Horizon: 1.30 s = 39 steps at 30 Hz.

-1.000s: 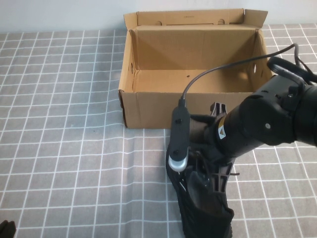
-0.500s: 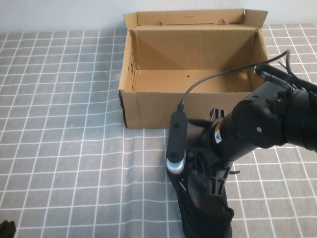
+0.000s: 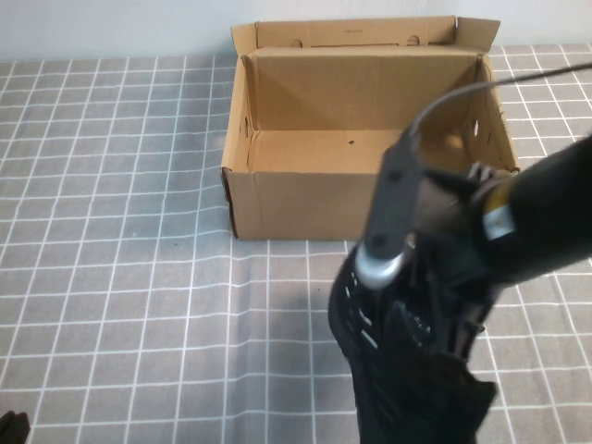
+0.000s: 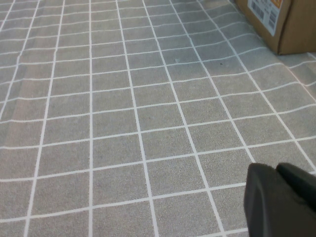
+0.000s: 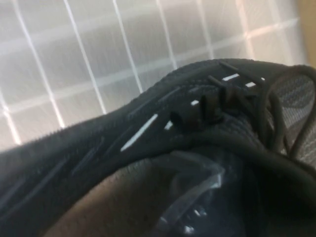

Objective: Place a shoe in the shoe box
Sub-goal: Pick up the shoe from the table, then hand over the shoe

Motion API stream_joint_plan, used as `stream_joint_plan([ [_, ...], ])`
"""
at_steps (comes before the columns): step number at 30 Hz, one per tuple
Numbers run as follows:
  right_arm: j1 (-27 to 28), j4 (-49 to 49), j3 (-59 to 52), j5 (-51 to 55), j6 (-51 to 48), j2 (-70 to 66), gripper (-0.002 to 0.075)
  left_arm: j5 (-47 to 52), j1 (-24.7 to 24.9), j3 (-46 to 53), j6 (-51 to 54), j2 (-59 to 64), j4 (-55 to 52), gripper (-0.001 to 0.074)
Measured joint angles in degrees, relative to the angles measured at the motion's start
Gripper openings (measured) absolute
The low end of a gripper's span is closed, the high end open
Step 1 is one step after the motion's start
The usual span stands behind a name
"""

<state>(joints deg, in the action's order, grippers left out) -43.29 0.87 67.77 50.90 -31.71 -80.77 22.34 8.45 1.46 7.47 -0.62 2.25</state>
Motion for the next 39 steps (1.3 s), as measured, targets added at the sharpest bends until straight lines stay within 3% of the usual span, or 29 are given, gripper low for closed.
stream_joint_plan([
  [8,-0.2,3.8,5.0,2.6,2.6,8.5,0.0001,0.0,0.0,0.0,0.0,0.0,0.0,0.0000],
  [21,-0.2,5.1,15.4,5.0,4.3,4.6,0.0001,-0.5,0.0,0.0,0.0,0.0,-1.8,0.0000],
  [24,-0.2,5.1,18.0,5.0,4.6,2.2,0.0001,-4.4,0.0,0.0,-0.1,0.0,-1.6,0.0000],
  [34,-0.2,1.4,27.8,5.6,14.0,-5.8,0.0001,-25.4,0.0,0.0,-5.8,0.0,13.4,0.0000],
  [39,0.8,-0.1,33.6,9.5,17.5,-9.8,0.0001,-24.1,0.0,-1.5,-11.8,0.0,15.1,0.0000],
])
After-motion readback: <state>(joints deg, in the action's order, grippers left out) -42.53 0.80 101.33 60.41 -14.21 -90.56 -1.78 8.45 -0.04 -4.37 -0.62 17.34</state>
